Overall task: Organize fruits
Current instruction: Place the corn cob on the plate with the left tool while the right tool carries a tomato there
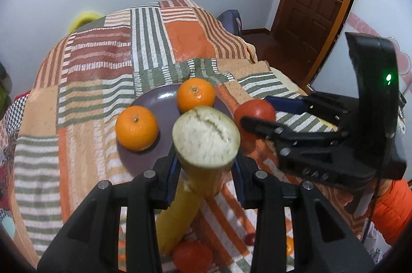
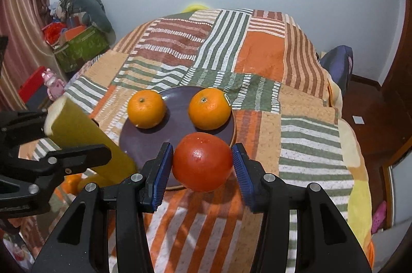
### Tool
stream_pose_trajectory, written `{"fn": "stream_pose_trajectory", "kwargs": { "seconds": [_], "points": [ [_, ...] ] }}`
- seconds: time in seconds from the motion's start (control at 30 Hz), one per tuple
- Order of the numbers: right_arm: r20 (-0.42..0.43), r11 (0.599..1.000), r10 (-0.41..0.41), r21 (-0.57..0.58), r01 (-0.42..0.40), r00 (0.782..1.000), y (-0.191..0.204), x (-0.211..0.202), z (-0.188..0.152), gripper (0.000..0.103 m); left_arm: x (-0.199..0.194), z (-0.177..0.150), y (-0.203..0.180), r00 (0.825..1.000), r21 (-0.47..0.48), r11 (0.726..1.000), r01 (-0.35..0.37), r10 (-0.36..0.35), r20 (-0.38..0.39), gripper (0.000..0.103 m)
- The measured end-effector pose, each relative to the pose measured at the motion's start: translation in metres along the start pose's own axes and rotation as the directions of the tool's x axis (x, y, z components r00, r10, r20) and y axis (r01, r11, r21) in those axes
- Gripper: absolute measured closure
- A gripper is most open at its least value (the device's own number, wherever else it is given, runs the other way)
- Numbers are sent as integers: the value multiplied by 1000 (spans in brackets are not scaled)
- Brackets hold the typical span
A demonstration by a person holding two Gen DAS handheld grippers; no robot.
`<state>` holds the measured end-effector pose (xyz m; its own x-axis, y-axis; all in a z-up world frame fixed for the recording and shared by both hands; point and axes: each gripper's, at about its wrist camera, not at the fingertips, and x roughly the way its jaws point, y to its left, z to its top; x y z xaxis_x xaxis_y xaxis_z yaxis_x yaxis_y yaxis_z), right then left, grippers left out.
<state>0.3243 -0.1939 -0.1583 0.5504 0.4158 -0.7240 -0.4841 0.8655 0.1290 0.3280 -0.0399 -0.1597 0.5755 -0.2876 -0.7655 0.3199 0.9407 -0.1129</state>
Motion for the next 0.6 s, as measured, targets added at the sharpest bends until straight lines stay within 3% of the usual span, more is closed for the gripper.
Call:
{"fn": "stream_pose_trajectory", "kwargs": {
  "seconds": [0.13, 0.43, 0.6],
  "points": [
    [-12, 1000, 1, -2, -1, 1000, -4, 11, 3, 58, 13, 11, 4, 1000, 5, 1000, 9, -9, -4, 67],
    [-29, 1000, -1, -25, 0, 1000, -5, 28, 8, 58, 59, 31, 39, 994, -136, 987, 88, -97, -60, 67],
    [-43, 999, -5, -49, 2, 999, -3, 38, 11, 58, 77, 34, 56, 995, -188, 980, 57, -70, -64, 67]
  ]
}}
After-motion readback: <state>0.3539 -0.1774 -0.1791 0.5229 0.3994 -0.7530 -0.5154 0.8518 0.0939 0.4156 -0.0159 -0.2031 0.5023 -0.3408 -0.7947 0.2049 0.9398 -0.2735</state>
